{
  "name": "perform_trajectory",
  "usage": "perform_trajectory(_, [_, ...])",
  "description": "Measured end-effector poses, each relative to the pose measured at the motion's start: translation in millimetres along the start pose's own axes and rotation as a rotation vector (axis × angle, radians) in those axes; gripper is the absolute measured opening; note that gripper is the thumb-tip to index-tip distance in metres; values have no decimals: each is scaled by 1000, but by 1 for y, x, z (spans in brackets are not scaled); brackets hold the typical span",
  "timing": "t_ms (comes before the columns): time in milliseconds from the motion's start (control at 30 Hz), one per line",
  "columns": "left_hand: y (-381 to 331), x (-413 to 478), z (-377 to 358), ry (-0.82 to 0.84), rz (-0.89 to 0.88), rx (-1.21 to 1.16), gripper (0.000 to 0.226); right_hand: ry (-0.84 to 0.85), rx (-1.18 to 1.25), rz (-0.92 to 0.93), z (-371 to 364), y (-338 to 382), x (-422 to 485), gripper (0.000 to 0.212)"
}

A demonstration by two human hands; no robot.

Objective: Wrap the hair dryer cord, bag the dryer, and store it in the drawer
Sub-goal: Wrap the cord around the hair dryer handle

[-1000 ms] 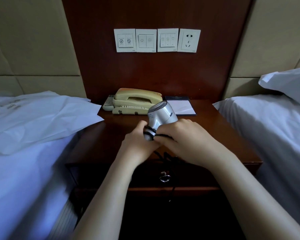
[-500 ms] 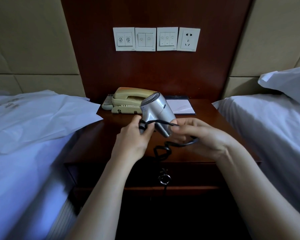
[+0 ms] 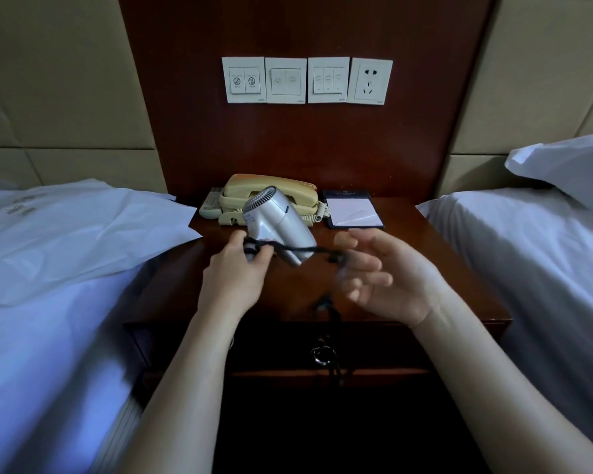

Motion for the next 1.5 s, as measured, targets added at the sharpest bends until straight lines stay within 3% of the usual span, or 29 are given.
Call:
perform_trajectory(67, [1, -2, 7, -19, -12, -21, 37, 3, -103, 0, 0, 3, -5, 13])
perform_trajectory(233, [-9, -9, 9, -32, -82, 61, 38, -170, -388, -71, 7, -29, 10, 20])
perform_trajectory(367, [-14, -7, -1, -47, -84, 148, 39, -131, -497, -134, -4, -51, 17, 29])
perform_trajectory(533, [-15, -5, -6, -63, -81, 182, 38, -17, -414, -62, -27, -53, 16, 18])
perform_trajectory(700, [-10, 0, -1, -87, -62, 192, 42, -68, -375, -59, -25, -50, 15, 38])
perform_trajectory(833, [-3, 2, 10, -103, -8, 159, 43, -183, -168, 24, -13, -28, 5, 16])
perform_trajectory(933, [3, 2, 11, -84, 35, 108, 41, -200, -160, 83, -14, -24, 3, 25])
perform_trajectory(1000, [8, 2, 11, -63, 69, 70, 43, -175, -155, 94, -17, -20, 3, 16])
perform_trajectory(1267, [12, -1, 17, 64, 182, -223, 30, -255, -702, 98, 30, 17, -19, 34])
perform_trajectory(1400, [4, -6, 14, 137, 163, -210, 24, -429, -1034, 119, 54, 36, -29, 41])
perform_trajectory(1500, [-2, -11, 7, 241, 150, -186, 27, -659, -1232, 311, 62, 65, -41, 48])
Point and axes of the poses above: each hand's wrist, its own x-axis towards the middle knuckle, its own z-axis out of the back of the hand, y = z × x, the point moved 9 cm from there along x, towards the middle knuckle, and after that the axes turned 14 degrees about -x, right-handed, at the moved point
